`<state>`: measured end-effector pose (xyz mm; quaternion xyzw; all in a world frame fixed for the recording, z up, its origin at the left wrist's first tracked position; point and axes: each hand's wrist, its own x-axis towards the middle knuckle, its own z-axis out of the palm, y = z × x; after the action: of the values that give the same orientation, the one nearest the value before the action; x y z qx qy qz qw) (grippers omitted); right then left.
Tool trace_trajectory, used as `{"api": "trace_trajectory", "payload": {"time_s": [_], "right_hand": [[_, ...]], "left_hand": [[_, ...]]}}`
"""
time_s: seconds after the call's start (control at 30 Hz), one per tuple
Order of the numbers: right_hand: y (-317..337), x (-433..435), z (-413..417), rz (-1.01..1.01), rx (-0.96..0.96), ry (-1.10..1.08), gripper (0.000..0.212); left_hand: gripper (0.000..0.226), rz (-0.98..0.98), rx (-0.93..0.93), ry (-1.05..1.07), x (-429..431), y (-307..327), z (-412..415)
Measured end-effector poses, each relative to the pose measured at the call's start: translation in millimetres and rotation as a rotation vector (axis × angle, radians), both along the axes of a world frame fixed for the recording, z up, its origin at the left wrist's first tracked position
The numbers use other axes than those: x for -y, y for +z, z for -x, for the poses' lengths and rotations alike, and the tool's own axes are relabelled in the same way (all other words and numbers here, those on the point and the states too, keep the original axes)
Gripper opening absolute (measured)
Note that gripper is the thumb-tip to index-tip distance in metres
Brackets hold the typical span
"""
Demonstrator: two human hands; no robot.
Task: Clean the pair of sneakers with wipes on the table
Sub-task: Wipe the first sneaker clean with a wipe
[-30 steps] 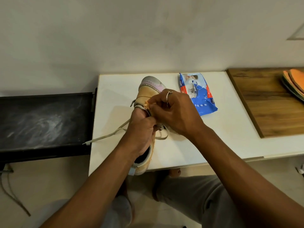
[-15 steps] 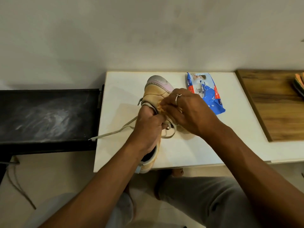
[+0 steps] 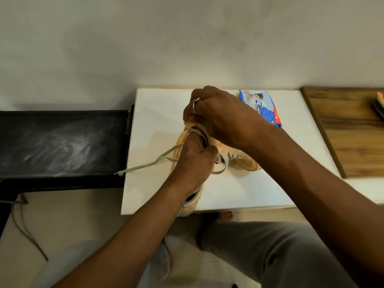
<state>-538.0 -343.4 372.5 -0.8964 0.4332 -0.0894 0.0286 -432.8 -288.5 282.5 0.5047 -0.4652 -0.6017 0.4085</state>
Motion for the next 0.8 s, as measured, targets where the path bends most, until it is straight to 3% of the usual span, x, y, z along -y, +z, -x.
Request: {"api": "trace_trajectory", "payload": {"time_s": [0.27,0.47,0.6,0.8], "right_hand": [[-15.5,-16.4,26.2,0.101,0.153,-0.072,0.022],[-41.1,-47.8,33.5,-0.057,0.385,-0.305,0.021],[-40.4,-48.7,37.4,-0.194,0.335,-0.333,0.02],[-45.9,-40.4,32.1,-0.082,0.454,-0.437,0.02]], "left_hand": [[0.036,-0.022,-0.071,0.006,1.9,-0.9,0.5],[0.038,0.014,-0.194,0.001,5.5,-0.9,-4.7],[0.046,0.031,-0.309,-0.058,6.3,-0.1,-7.0],[0.041,-0.007,-0.309,-0.057,11.9,-0.7,-6.9]]}}
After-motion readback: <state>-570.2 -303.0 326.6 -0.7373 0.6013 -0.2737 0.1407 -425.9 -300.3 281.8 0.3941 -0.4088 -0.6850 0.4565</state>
